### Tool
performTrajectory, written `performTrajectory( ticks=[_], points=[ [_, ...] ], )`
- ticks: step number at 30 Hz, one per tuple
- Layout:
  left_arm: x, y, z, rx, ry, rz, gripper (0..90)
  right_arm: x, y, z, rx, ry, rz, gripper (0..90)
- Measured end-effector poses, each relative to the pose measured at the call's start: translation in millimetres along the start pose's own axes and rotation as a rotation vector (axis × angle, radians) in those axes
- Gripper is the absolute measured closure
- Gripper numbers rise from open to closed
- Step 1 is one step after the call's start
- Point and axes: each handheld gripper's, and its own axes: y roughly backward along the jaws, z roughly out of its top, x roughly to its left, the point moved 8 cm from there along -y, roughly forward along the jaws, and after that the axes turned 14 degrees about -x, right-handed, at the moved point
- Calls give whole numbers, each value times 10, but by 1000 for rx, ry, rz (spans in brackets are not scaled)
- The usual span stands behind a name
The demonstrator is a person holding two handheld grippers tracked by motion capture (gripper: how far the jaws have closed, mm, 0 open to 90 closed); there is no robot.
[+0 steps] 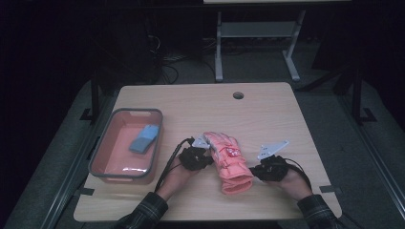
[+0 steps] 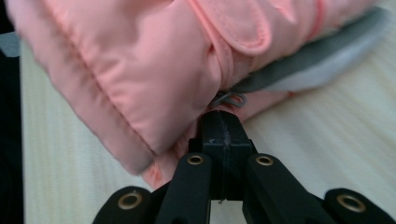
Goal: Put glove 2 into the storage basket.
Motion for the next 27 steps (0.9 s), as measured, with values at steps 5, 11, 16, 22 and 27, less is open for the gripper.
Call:
performTrajectory(
  ticks=[5,11,16,22,27],
  points=[
    [66,-56,56,-16,19,-15,894,109,-68,0,-1,10,30,900],
    [71,-55,65,-33,44,-33,894,235,-179,33,-4,17,69,900],
    [116,12,35,-26,45,-45,894,389,-349,84,8,37,115,900],
    [208,129,26,-41,61,-30,894,470,-443,122,10,59,132,900],
    [232,236,149,-74,76,-10,873,385,-263,185,-27,29,86,900]
  ],
)
